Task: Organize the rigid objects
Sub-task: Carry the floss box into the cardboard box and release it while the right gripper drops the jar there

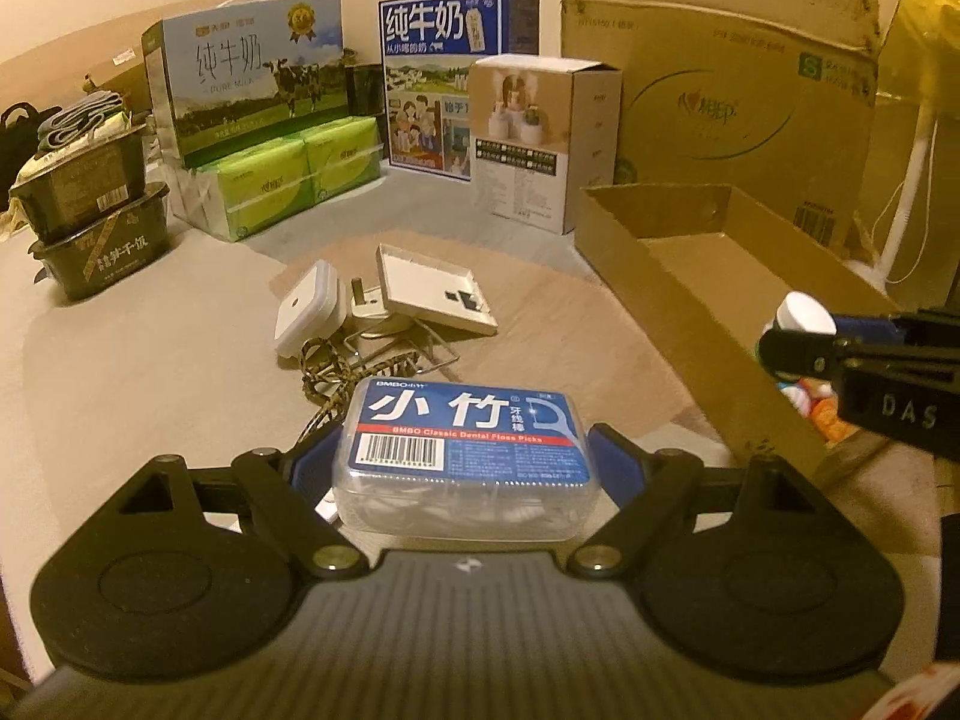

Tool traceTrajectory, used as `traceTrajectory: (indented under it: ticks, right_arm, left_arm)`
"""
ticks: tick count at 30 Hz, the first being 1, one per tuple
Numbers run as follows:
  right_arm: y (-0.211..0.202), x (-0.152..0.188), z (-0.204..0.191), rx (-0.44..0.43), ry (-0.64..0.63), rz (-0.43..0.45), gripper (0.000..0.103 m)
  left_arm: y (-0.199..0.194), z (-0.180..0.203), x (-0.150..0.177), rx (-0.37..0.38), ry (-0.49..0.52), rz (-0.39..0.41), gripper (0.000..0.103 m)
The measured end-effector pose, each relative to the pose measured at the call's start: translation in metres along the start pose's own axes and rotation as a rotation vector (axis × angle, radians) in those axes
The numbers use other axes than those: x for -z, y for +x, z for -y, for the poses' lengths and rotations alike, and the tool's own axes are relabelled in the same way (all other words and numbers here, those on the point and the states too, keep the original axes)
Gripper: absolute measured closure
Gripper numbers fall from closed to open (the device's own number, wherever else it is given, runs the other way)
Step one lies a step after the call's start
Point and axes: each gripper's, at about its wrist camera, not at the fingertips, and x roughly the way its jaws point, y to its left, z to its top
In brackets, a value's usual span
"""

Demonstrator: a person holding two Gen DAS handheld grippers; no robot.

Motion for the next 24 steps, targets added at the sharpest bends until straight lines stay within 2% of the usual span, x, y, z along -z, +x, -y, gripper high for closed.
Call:
traceTrajectory:
  ticks: [12, 24]
  right_arm:
    - [-0.029, 0.001, 0.014, 0.030, 0.025, 0.020, 0.072]
    - [-0.045, 0.001, 0.041, 0.081, 0.054, 0.034, 0.072]
  left_arm:
    - [-0.030, 0.025, -0.015, 0.048, 0.008, 0.052, 0.018]
    - [-0.034, 0.054, -0.029, 0.117, 0.019, 0.067, 0.018]
